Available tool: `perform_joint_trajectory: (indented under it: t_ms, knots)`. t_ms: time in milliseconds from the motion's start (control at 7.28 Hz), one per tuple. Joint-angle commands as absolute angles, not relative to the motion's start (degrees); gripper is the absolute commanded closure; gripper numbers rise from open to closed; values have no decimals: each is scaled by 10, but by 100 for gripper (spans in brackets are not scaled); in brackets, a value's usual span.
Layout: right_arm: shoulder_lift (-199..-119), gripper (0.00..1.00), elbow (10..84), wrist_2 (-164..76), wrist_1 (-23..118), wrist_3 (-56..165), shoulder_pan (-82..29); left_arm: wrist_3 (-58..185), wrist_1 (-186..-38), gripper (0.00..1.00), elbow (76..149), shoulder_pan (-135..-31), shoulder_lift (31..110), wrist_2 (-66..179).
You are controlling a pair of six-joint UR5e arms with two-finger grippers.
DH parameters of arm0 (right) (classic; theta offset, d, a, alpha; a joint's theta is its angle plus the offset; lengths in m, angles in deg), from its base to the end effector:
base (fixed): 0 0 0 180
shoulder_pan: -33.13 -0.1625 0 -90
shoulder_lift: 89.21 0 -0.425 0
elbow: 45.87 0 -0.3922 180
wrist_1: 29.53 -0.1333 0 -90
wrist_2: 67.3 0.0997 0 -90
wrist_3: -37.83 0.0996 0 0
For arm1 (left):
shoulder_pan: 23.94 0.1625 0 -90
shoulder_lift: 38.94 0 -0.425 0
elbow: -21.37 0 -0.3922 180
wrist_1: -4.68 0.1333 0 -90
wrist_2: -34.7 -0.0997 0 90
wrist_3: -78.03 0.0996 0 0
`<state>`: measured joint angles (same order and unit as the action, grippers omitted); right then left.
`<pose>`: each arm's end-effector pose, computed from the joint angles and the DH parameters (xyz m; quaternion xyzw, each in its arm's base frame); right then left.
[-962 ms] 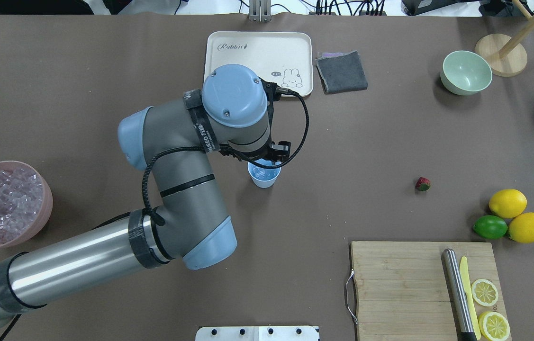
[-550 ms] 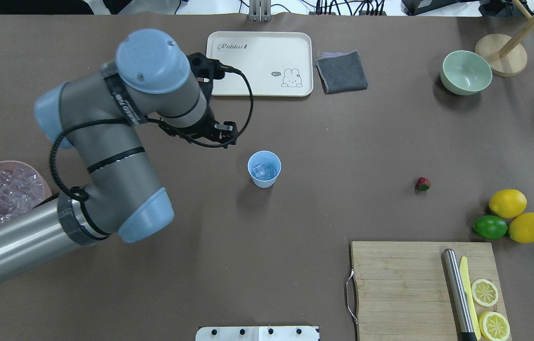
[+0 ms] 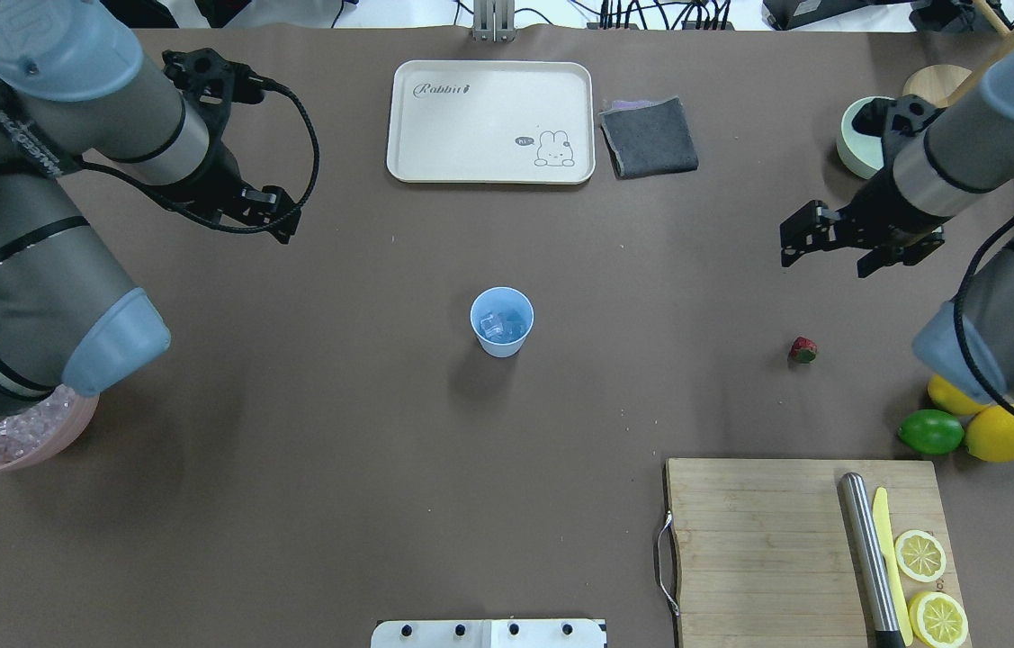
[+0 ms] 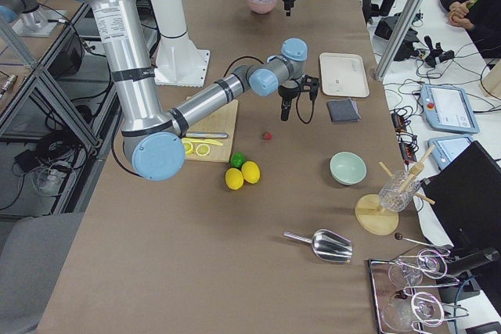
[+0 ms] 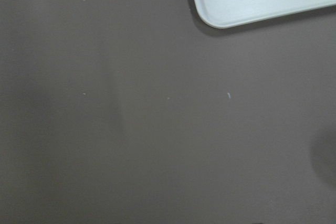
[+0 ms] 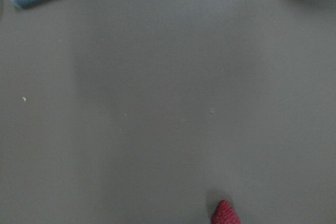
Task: Put ice and strawberries in cup
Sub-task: 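Raise the left gripper away from the cup while the right gripper moves toward the strawberry, then lower the right gripper onto the red strawberry and grasp it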
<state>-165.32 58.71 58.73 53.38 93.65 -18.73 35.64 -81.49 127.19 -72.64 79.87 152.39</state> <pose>-0.2962 -0.4982 0.3957 -0.0172 -0.4132 0.0458 0.9093 0.3419 -0.5210 0.2610 0.1025 0.3929 0.0748 0.9108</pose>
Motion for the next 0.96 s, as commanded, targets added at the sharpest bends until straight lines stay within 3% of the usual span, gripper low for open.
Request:
perform_joint_trajectory:
  t_ms: [0,412,687,824]
  knots:
    - [-1653,2,515,558,446,950,-142,361,-813,12,1299,-745,773,1546]
    - [-1691,5,520,552,437,943,-142,351,-813,9,1303,-745,772,1556]
    - [-1692,28,516,551,437,945,-133,351,-812,9,1303,-745,772,1556]
    - [-1693,28,516,551,437,943,-132,351,-812,9,1305,-745,773,1556]
